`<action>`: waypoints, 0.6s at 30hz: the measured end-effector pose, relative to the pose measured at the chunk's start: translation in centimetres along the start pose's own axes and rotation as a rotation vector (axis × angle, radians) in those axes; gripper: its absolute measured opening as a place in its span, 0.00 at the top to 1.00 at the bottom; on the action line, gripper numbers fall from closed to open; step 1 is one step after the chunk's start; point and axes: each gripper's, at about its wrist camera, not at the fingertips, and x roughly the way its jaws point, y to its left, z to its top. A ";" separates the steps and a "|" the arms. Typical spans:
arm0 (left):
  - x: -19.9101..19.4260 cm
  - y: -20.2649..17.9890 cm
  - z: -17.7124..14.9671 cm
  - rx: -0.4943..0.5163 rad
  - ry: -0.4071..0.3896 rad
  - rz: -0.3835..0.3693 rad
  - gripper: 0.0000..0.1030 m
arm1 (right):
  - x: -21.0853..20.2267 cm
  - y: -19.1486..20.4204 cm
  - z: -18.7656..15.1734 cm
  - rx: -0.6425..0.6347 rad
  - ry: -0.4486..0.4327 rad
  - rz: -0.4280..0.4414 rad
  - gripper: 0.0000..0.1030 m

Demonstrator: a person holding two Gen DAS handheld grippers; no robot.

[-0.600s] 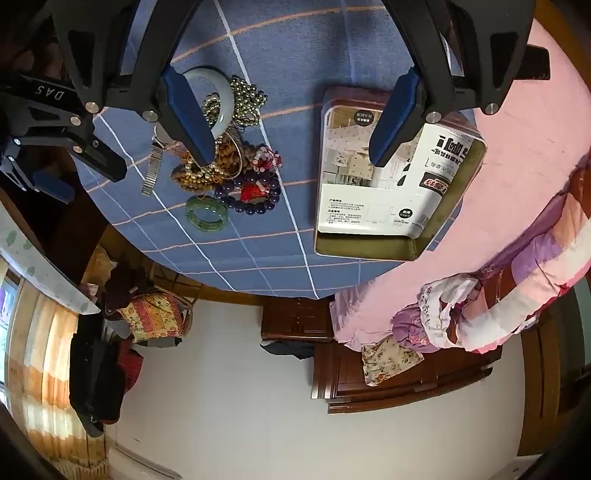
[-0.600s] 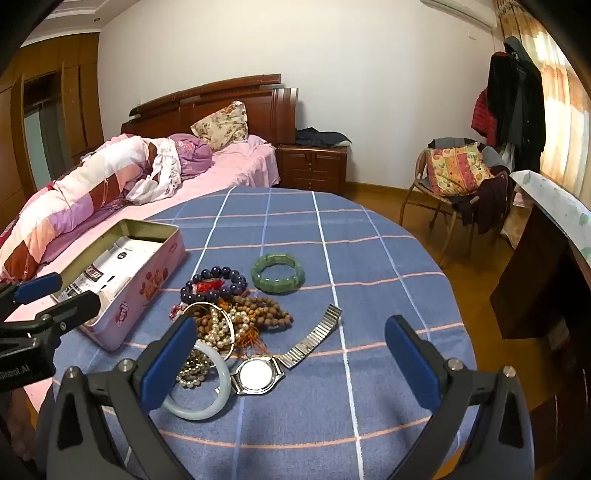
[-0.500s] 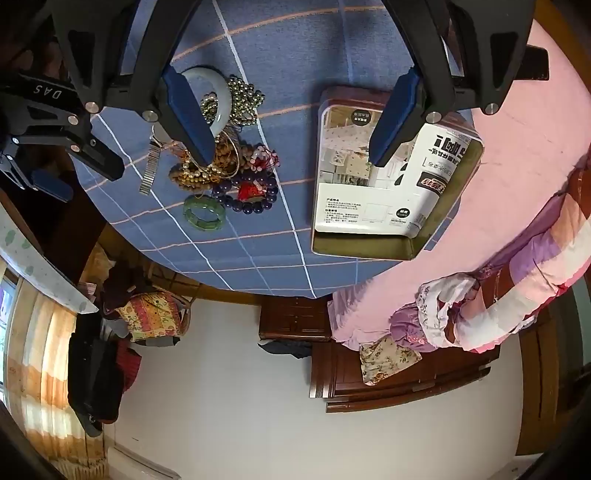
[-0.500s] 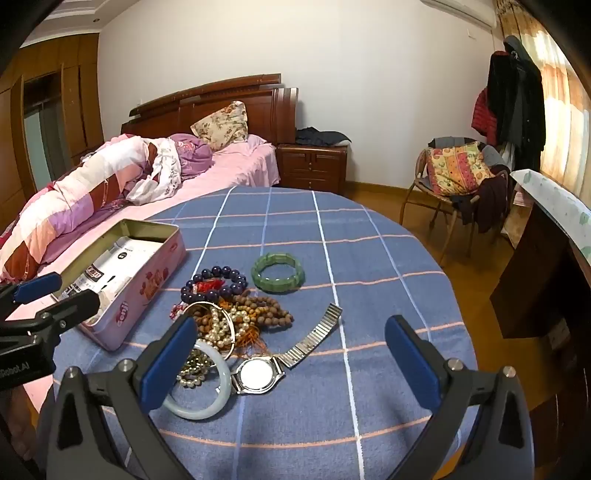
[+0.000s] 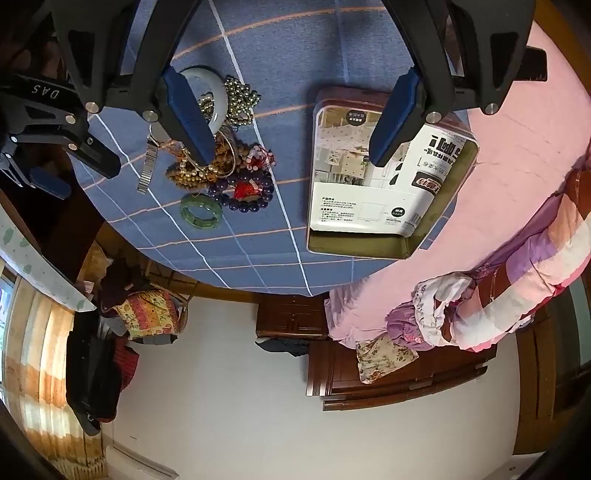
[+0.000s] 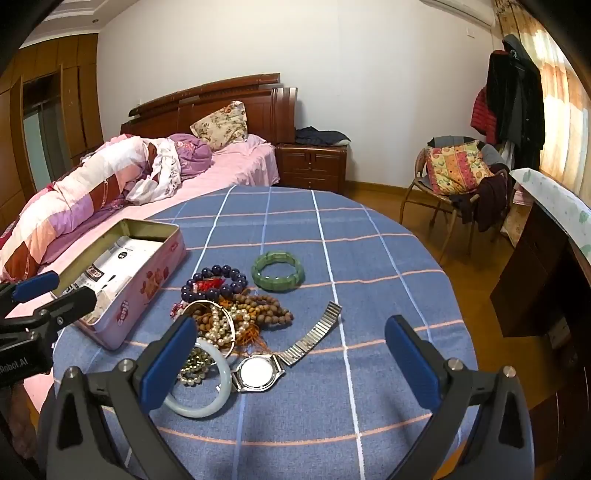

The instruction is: Organize jewelry

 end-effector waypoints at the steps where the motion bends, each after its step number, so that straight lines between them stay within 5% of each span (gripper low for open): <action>1: 0.1 0.0 0.0 0.000 0.001 0.001 0.17 | 0.0 0.0 0.0 0.001 -0.002 0.000 0.00; 18: 0.1 0.2 -0.1 0.001 0.001 0.006 0.17 | 0.1 0.2 0.3 0.000 0.003 0.001 0.00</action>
